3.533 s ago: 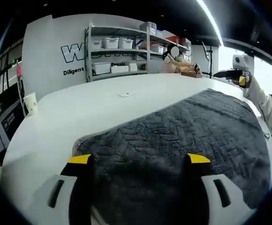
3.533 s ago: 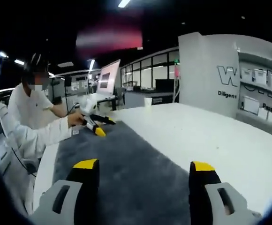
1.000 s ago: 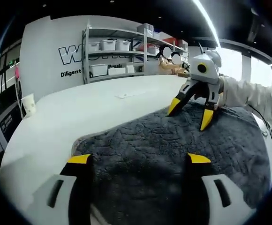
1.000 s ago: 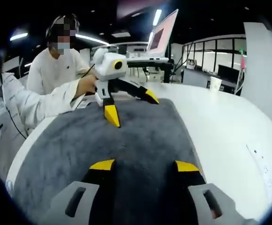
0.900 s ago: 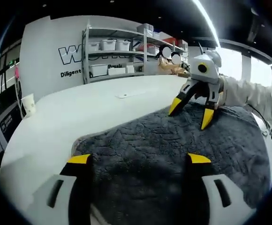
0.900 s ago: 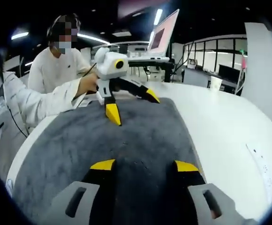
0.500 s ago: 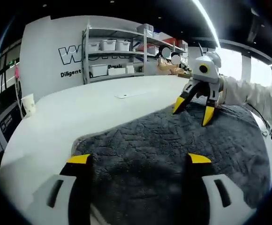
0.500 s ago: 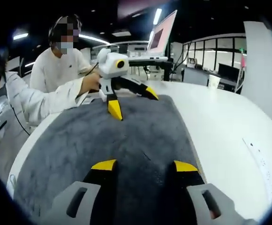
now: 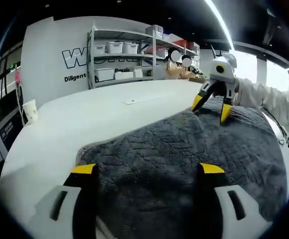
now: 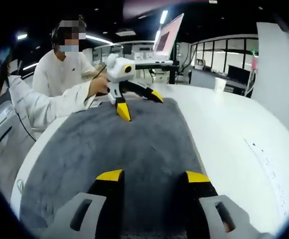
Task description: Open the folded towel by lifting each exposed corner and separating the folded layers until the towel lies flat within the target outline without major curled edges
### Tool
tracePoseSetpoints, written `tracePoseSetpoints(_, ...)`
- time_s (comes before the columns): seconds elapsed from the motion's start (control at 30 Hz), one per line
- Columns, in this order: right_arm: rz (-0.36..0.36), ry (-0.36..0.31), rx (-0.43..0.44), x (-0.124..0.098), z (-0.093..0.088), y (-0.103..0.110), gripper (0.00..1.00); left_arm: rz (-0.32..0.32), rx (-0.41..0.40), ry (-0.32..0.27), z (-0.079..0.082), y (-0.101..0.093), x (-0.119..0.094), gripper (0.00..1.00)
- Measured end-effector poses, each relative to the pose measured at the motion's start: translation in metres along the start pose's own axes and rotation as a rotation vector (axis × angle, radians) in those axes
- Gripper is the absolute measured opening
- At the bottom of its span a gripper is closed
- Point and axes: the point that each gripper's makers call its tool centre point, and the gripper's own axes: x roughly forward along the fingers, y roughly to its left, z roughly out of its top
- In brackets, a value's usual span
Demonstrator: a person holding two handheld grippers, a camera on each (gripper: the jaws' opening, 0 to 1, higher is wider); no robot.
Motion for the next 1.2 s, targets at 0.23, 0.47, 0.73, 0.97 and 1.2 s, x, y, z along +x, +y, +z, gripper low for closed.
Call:
tracePoseSetpoints(0.23, -0.007, 0.092, -0.015, -0.009, -0.028, 0.002, 0.42, 0.000, 0.000, -0.001, 0.000, 0.000, 0.000, 0.80)
tracePoseSetpoints(0.47, 0.007, 0.066, -0.008, -0.013, -0.028, 0.000, 0.41, -0.001, -0.002, -0.004, 0.001, 0.000, 0.000, 0.80)
tracePoseSetpoints(0.73, 0.002, 0.061, -0.006, -0.019, -0.033, 0.002, 0.39, -0.001, -0.002, -0.004, 0.001, 0.002, 0.000, 0.80)
tracePoseSetpoints(0.97, -0.006, 0.062, -0.001, -0.022, -0.034, 0.003, 0.38, 0.000, 0.000, -0.004, 0.000, 0.001, 0.000, 0.80)
tracePoseSetpoints(1.2, -0.008, 0.044, 0.015, -0.031, -0.032, 0.006, 0.43, 0.000, 0.002, -0.002, 0.001, 0.001, 0.001, 0.80)
